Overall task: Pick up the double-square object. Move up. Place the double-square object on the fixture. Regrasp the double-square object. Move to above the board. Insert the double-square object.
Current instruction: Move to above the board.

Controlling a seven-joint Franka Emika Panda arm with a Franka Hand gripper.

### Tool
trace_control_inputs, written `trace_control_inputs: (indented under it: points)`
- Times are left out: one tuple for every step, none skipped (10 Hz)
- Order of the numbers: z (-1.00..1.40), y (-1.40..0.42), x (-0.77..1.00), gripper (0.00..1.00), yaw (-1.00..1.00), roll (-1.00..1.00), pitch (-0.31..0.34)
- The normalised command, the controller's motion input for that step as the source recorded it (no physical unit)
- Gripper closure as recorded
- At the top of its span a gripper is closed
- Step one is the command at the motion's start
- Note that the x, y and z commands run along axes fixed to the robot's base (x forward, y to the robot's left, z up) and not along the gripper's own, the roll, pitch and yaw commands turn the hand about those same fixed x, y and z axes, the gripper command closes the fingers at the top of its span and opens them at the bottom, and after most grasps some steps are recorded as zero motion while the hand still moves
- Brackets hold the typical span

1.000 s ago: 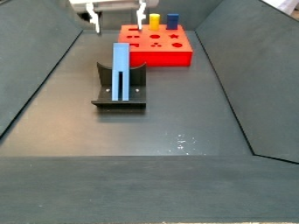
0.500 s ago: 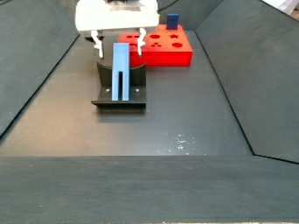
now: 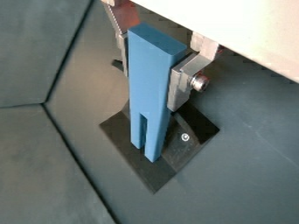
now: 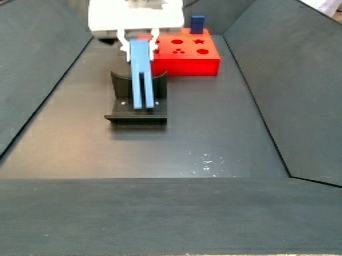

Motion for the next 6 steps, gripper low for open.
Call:
trace_control_inputs:
  points:
    - [1.0, -0.07, -0.23, 1.0, -0.04, -0.18, -0.323]
    - [1.0, -0.06, -0.23, 1.0, -0.1, -0.15, -0.287]
    - [1.0, -0.06, -0.23, 1.0, -0.12, -0.14, -0.26]
    - [1.0, -0.05, -0.22, 1.0, -0.16, -0.12, -0.196]
    - [1.0, -0.05, -0.22, 1.0, -0.19, -0.11, -0.125]
    - [1.0, -0.04, -0.21, 1.0, -0.2, -0.11, -0.075]
